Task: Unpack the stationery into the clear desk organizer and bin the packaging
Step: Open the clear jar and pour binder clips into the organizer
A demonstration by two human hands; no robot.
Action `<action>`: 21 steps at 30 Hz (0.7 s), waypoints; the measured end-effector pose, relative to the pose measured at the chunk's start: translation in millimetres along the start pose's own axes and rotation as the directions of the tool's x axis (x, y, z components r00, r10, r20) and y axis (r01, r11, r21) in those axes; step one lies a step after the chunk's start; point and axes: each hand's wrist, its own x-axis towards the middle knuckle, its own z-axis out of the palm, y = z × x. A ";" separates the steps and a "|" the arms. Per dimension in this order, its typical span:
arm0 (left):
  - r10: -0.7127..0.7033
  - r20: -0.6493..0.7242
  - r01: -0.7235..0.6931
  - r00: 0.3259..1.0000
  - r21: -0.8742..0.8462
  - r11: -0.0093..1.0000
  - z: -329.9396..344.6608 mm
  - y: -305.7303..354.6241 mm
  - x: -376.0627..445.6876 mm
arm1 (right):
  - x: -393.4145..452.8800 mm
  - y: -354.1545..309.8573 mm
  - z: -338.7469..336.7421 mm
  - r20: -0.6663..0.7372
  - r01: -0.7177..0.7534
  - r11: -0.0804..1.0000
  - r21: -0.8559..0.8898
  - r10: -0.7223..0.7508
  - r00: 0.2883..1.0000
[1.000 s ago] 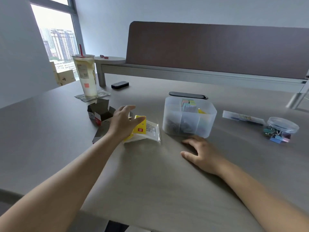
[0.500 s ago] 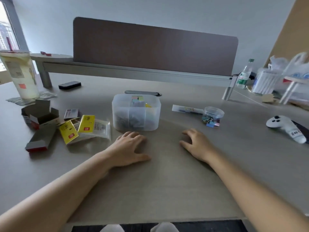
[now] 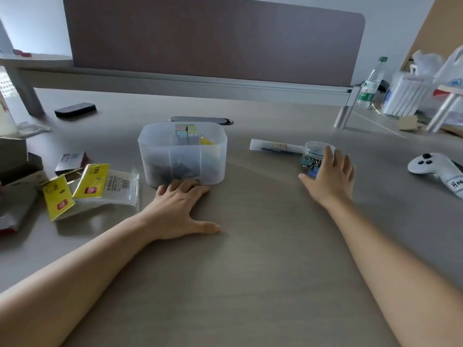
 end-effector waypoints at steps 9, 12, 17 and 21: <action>-0.009 0.003 0.009 1.000 -0.013 1.000 -0.7 1.6 -1.3 | -14.6 -13.1 -8.7 -0.109 0.075 0.941 0.330 -0.041 0.993; -0.006 -0.023 0.005 1.000 -0.044 0.999 -0.4 3.1 -3.4 | -18.6 -20.2 -7.9 -0.097 0.070 0.914 0.401 -0.034 0.995; -0.005 -0.056 -0.005 0.998 -0.178 0.984 -2.2 5.3 -6.6 | -33.6 -35.9 -13.6 0.065 -0.003 0.736 0.677 -0.057 0.996; -0.014 -0.130 -0.043 0.991 -0.422 0.906 -7.0 17.6 -10.0 | -55.2 -58.9 -19.4 0.160 -0.043 0.531 0.847 -0.176 0.971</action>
